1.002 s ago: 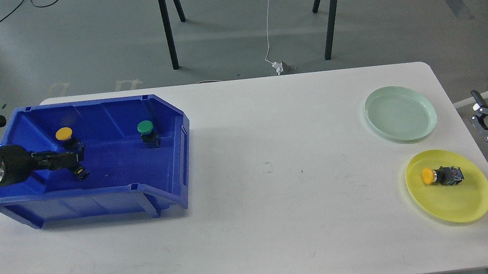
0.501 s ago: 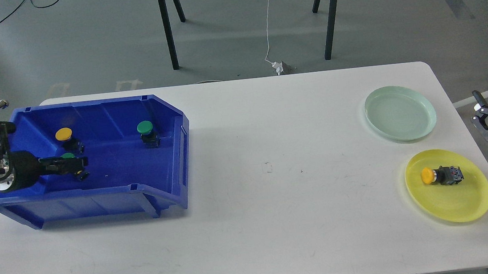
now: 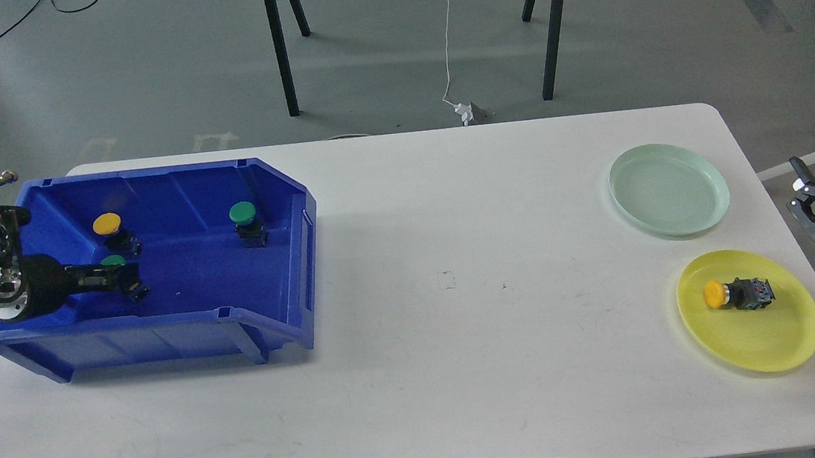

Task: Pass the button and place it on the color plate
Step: 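Lower the left gripper into the bin and grasp the green button, then lift the green button and carry it toward the right gripper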

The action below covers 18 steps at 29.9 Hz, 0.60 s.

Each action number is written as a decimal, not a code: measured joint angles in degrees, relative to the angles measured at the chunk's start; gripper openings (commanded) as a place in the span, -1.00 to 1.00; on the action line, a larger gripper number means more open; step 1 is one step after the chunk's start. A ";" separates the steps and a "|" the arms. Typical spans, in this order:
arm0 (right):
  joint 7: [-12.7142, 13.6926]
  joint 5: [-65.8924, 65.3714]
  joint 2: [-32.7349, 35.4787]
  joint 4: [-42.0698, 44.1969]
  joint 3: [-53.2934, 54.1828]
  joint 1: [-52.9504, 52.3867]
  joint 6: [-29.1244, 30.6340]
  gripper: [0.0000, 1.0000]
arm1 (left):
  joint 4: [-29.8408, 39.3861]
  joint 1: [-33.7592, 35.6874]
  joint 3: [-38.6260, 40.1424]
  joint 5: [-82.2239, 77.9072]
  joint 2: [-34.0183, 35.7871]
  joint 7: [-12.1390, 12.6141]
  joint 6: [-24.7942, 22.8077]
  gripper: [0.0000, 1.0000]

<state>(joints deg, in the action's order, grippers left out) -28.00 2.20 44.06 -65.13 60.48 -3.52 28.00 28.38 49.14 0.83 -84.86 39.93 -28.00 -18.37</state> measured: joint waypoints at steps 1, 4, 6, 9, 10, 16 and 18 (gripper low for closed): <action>0.00 0.00 0.00 0.00 0.00 0.00 0.00 0.94 | -0.07 0.00 0.02 -0.02 -0.01 0.00 0.00 -0.09; 0.00 0.00 0.00 0.02 0.00 0.01 0.00 0.94 | -0.15 0.00 0.05 -0.04 -0.01 0.00 0.03 -0.36; 0.00 0.00 0.00 0.02 0.00 0.01 0.00 0.94 | -0.17 0.00 0.05 -0.04 0.00 0.00 0.07 -0.57; 0.00 0.00 0.00 0.02 0.00 0.01 0.00 0.94 | -0.17 0.00 0.05 -0.05 0.03 0.00 0.12 -0.77; 0.00 0.00 0.00 0.02 0.00 0.01 0.00 0.94 | -0.17 0.00 0.05 -0.05 0.09 0.00 0.22 -0.80; 0.00 0.00 -0.01 0.16 0.00 0.05 0.00 0.94 | 0.20 0.28 0.17 0.10 0.13 0.00 1.57 -0.82; 0.00 0.00 -0.02 0.18 0.00 0.11 0.00 0.94 | 0.79 0.89 0.40 0.24 0.40 0.00 1.53 -0.82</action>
<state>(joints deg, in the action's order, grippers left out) -28.00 2.20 44.04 -64.96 60.47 -3.42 28.00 29.17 50.02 1.23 -84.62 40.34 -28.00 -16.83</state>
